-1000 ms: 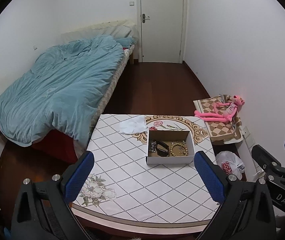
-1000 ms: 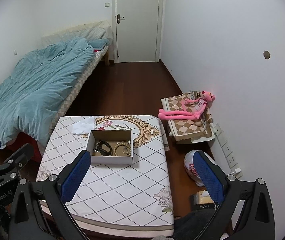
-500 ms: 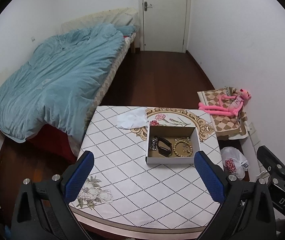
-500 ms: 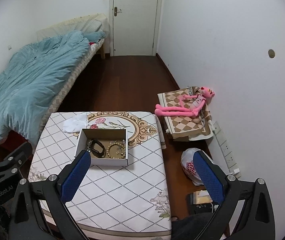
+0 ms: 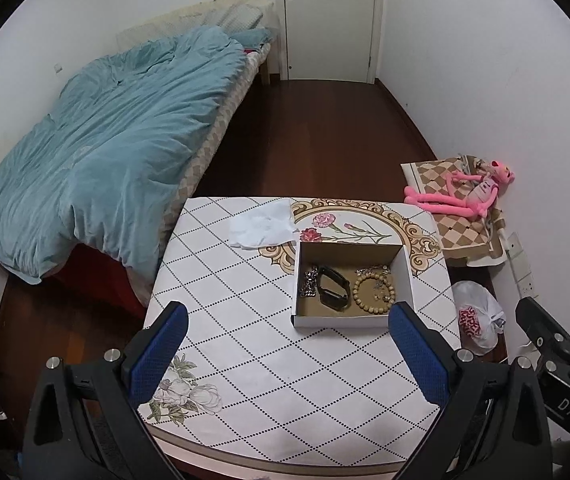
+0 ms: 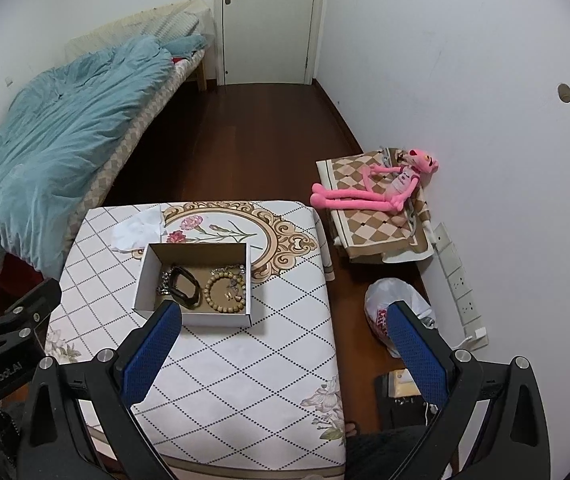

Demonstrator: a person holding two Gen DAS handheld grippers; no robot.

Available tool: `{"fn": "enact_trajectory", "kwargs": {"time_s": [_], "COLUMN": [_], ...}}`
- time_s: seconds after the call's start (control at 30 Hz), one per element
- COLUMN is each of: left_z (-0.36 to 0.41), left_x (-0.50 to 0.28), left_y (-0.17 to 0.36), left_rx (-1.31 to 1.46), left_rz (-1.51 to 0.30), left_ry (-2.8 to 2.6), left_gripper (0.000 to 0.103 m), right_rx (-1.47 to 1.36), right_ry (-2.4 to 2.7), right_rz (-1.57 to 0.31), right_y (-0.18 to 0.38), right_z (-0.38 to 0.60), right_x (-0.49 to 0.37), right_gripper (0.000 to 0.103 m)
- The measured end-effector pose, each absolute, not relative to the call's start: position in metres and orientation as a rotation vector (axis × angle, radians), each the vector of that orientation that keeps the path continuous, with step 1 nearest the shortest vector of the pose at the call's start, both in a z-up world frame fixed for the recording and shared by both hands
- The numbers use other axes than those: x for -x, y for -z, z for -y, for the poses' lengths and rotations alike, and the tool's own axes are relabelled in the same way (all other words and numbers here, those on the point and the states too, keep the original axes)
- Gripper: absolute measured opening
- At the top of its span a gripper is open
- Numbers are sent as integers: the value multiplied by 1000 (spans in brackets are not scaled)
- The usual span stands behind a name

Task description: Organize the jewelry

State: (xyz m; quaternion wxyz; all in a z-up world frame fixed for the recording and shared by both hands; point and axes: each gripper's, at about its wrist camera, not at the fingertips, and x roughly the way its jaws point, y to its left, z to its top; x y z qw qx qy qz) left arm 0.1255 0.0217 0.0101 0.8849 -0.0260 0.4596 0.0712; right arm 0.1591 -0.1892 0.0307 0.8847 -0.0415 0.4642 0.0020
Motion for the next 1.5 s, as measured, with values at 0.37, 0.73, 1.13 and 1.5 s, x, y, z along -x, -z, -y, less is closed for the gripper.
{"fn": "enact_trajectory", "kwargs": {"time_s": [0.37, 0.73, 1.13, 1.5], "left_z": [-26, -27, -27, -27], "left_x": [-129, -127, -126, -124], "left_y": [-8, -7, -7, -8], "left_rx": [56, 49, 50, 46], "left_rz": [-963, -956, -955, -953], "left_ry": [-159, -161, -159, -153], "left_gripper": [102, 102, 102, 102], "right_rx": [93, 91, 90, 88], "right_ry": [-12, -16, -27, -31], "right_rz": [-996, -994, -995, -996], "right_y": [-21, -20, -23, -25], "right_z": [189, 189, 188, 188], "right_x": [-166, -164, -161, -160], "right_gripper": [103, 103, 103, 103]}}
